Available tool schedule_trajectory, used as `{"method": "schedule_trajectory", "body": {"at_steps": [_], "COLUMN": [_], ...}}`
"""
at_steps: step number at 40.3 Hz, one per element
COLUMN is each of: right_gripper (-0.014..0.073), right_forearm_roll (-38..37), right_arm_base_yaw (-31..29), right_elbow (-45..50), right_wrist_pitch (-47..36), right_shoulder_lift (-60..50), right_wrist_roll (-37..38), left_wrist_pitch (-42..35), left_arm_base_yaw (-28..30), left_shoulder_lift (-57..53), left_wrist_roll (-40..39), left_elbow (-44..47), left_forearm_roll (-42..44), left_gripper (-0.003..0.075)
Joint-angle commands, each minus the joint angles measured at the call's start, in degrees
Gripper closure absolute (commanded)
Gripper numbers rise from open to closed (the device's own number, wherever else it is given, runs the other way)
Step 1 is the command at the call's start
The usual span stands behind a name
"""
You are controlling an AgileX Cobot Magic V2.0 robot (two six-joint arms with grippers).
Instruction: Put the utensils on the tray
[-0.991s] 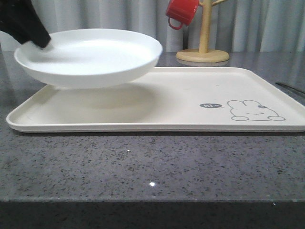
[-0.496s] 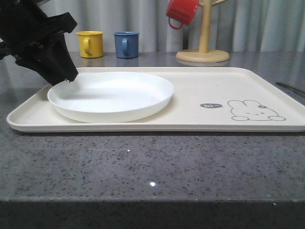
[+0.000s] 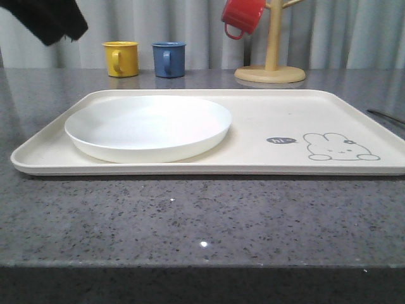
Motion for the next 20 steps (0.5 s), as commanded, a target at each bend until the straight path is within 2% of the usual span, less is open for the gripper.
{"method": "schedule_trajectory", "body": {"at_steps": [1,7,10,16,20], "right_gripper": [0.0089,0.0089,0.0089,0.0089,0.0089], "right_forearm_roll": [-0.1,-0.1,-0.1,-0.1,-0.1], "right_arm_base_yaw": [-0.3,-0.3,-0.3,-0.3,-0.3], "right_elbow": [-1.8,-1.8,-1.8,-1.8,-1.8], "right_wrist_pitch": [-3.5,-3.5,-3.5,-3.5,-3.5], "right_shoulder_lift": [0.5,0.5,0.5,0.5,0.5], "right_wrist_roll": [-0.4,-0.4,-0.4,-0.4,-0.4], "left_wrist_pitch": [-1.1,-2.2,-4.0,-10.4,-13.6], "left_arm_base_yaw": [-6.5,-17.1,-21.0,-25.3,-25.9], "left_shoulder_lift": [-7.2,-14.1,-17.7,-25.5,-30.8], "left_wrist_roll": [-3.2,-10.3,-13.0,-16.1,-16.6], "left_elbow": [-0.7,2.2,4.4,10.2,14.7], "left_forearm_roll": [4.1,13.7,15.7,15.7,15.0], "left_gripper": [0.046,0.046,0.046,0.046,0.046]}}
